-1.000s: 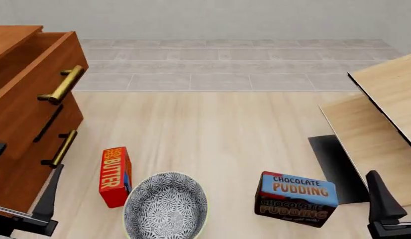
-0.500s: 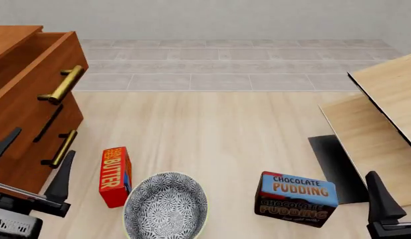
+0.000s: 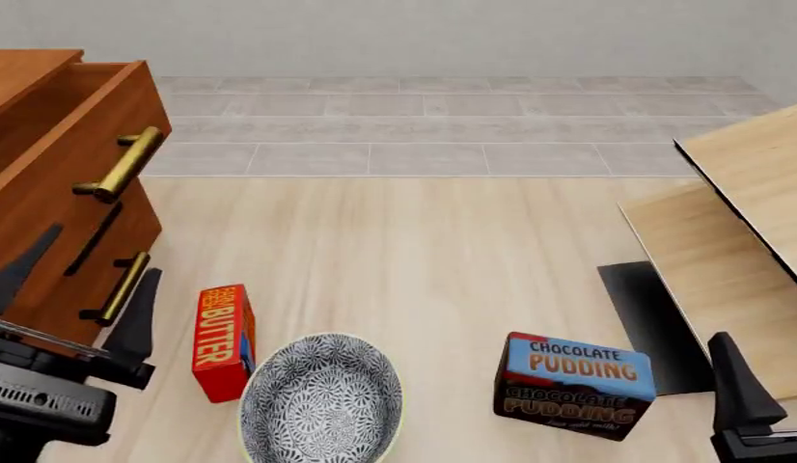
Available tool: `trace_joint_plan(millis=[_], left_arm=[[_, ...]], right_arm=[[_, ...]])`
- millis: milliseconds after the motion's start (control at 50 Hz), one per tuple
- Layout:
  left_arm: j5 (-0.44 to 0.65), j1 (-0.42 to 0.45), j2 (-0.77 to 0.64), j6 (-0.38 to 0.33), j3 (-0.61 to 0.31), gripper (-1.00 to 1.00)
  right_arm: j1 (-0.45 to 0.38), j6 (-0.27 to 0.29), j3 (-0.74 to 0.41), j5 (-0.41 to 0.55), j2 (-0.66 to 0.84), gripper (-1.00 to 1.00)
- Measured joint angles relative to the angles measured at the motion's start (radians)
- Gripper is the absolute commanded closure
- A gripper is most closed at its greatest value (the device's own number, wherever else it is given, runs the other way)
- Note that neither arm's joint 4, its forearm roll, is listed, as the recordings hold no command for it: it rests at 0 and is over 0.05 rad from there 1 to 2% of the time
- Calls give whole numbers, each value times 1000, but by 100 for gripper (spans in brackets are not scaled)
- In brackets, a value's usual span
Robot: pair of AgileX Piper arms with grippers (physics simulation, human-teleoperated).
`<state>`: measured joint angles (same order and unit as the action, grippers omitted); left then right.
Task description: Close the top drawer of the cabinet.
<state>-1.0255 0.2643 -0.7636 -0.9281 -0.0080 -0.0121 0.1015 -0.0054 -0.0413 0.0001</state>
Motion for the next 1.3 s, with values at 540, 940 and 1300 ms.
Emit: trace_joint_plan(millis=[540, 940, 1300], left_arm=[[-140, -40, -199, -73, -62, -100], [-182, -29, -300, -177, -124, -100], [-192, -62, -367, -249, -177, -100]], right_arm=[[8, -1, 2, 1, 0, -100], [6, -1, 3, 3, 0, -100], [12, -4, 4, 8, 0, -100]])
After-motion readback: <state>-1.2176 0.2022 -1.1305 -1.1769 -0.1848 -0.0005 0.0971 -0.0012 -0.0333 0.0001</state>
